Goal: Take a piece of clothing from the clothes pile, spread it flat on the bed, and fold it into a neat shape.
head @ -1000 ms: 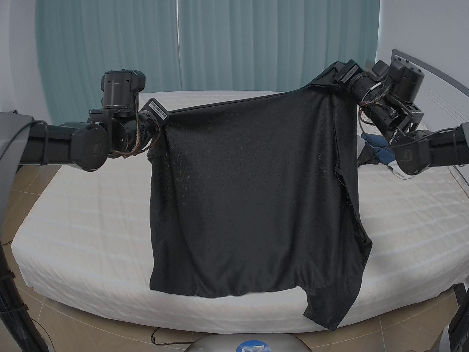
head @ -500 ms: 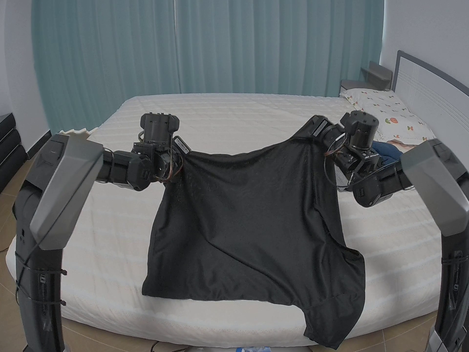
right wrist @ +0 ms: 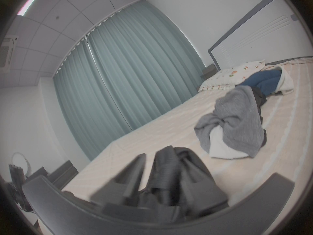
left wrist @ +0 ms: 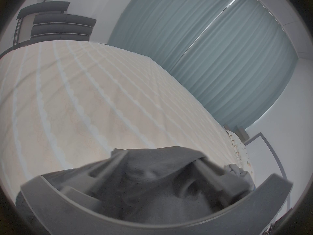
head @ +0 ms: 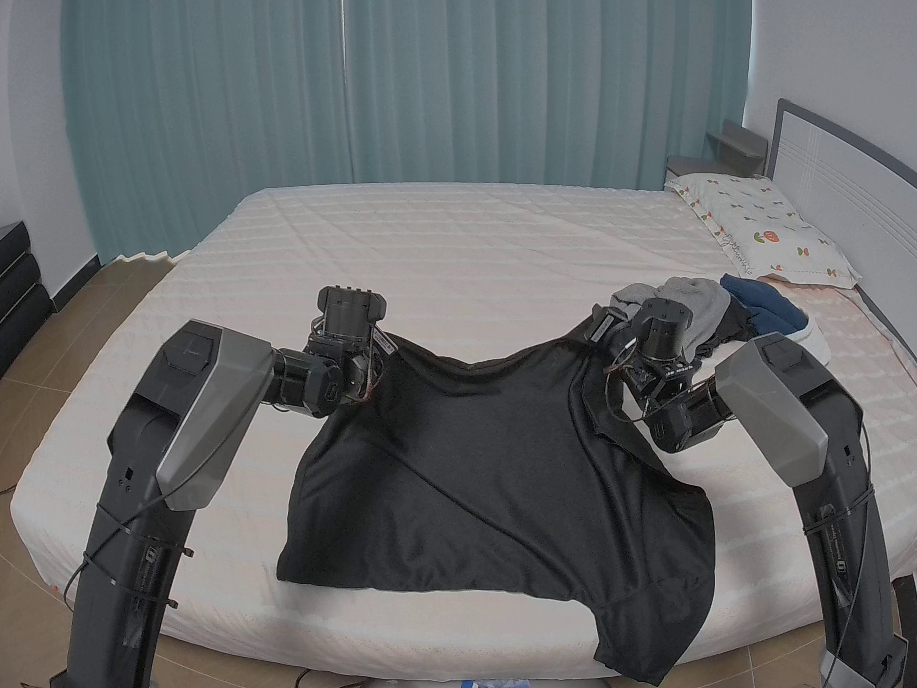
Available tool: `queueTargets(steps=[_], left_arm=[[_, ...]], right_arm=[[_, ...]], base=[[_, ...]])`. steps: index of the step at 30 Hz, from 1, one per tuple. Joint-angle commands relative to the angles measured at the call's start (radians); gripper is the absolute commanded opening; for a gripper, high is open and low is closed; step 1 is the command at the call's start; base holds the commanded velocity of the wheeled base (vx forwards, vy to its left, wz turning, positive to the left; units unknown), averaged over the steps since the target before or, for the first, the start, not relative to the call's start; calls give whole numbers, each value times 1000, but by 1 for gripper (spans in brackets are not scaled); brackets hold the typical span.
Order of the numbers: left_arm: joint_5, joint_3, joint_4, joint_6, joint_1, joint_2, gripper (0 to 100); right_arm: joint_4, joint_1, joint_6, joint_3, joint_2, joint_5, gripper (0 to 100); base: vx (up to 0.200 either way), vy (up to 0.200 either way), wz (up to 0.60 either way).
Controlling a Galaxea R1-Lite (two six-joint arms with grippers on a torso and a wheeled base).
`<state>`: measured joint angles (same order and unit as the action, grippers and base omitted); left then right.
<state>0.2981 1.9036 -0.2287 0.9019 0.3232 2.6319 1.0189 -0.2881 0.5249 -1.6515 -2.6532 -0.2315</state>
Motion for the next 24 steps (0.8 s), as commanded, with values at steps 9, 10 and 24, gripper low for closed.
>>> queueTargets(steps=[9, 10, 24], left_arm=[[144, 96, -9, -5, -26, 158, 100], [158, 96, -12, -6, -33, 155, 100], [92, 11, 124, 20, -75, -7, 100]], right_arm=[[-16, 86, -62, -30, -143, -68, 100], [-16, 93, -62, -25, -139, -71, 100], [-17, 144, -60, 136, 27, 17, 100]], base=[[0, 0, 0], [0, 0, 0], [0, 0, 0]])
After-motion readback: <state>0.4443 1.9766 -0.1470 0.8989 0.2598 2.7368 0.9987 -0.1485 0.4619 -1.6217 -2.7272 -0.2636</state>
